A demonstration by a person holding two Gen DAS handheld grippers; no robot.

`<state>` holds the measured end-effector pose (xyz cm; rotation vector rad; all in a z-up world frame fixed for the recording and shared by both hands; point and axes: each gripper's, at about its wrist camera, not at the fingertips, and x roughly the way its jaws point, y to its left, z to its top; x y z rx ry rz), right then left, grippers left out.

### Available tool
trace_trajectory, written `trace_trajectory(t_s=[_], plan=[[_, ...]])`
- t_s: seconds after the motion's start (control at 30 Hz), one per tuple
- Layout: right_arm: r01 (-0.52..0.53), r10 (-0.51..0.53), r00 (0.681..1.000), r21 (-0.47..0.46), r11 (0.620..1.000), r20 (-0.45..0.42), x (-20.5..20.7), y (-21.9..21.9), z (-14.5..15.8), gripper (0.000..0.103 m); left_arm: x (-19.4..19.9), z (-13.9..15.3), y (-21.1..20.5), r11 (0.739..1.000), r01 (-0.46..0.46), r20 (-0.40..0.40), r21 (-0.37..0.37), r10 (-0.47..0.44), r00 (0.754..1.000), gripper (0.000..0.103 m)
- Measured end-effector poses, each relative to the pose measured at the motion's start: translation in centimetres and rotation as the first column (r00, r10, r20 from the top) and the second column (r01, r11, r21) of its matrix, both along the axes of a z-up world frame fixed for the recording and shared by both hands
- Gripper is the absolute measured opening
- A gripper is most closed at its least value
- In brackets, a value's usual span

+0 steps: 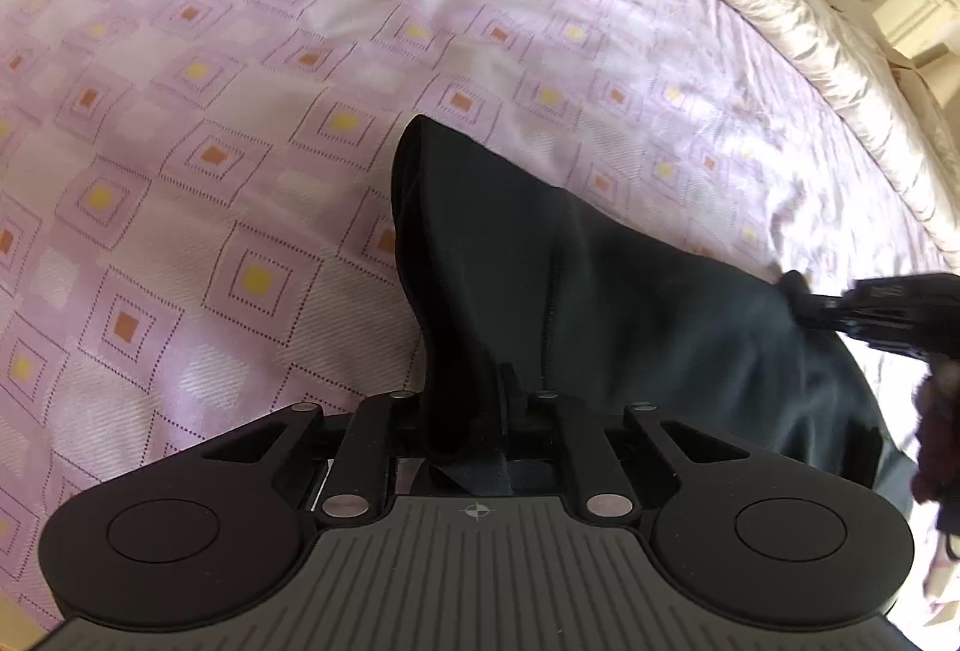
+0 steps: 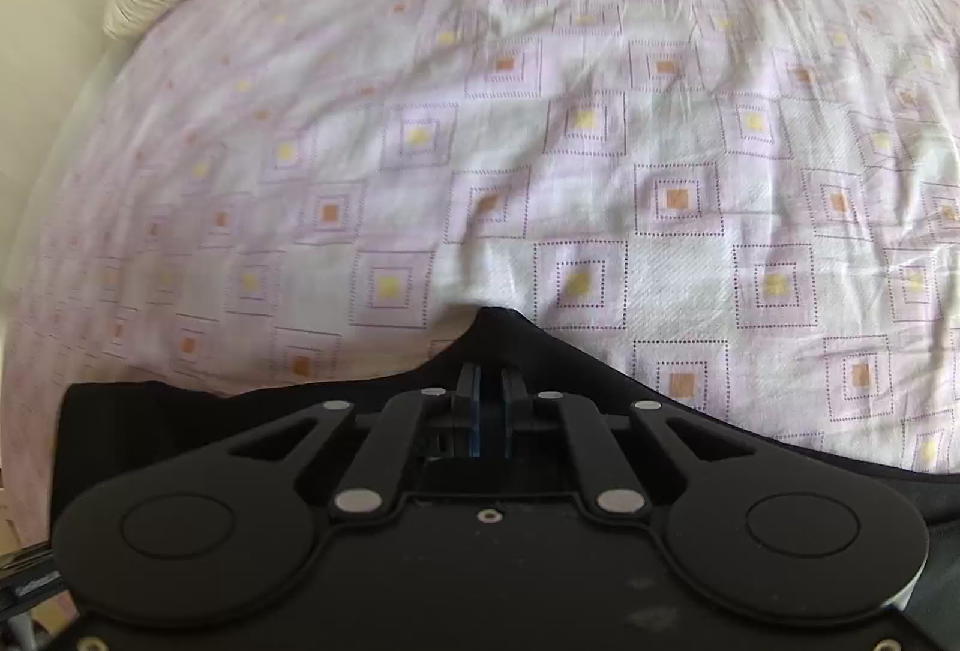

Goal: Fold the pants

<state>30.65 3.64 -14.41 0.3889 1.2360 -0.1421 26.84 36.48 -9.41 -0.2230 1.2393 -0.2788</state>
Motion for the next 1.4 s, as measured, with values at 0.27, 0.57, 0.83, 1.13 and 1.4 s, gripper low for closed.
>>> trace_trajectory(t_s=[0.27, 0.57, 0.83, 1.13, 1.4], plan=[[0.017, -0.016, 0.998, 0.005, 1.0, -0.055, 1.6, -0.9, -1.0, 0.0, -1.6, 4.0, -1.2, 1.0, 0.003, 0.111, -0.017, -0.001, 0.994, 0.01], [-0.002, 0.002, 1.0, 0.066, 0.998, 0.006, 0.1, -2.0, -0.9, 0.0, -5.3, 11.1, -6.3, 0.994, 0.092, 0.261, -0.058, -0.074, 0.962, 0.01], [-0.033, -0.008, 0.983, 0.221, 0.975, 0.181, -3.5, -6.0, 3.9, 0.011, -8.2, 15.3, -14.8, 0.984, 0.174, 0.342, -0.027, -0.155, 0.927, 0.01], [0.051, -0.103, 0.974, 0.245, 0.968, 0.204, -14.1, -15.3, 7.1, 0.011, -11.3, 14.2, -27.2, 0.938, 0.346, 0.346, -0.01, -0.321, 0.882, 0.01], [0.193, -0.214, 0.973, 0.207, 0.959, 0.083, -23.9, -24.4, 5.0, 0.012, -13.3, 6.8, -36.3, 0.902, 0.429, 0.209, -0.044, -0.411, 0.887, 0.012]])
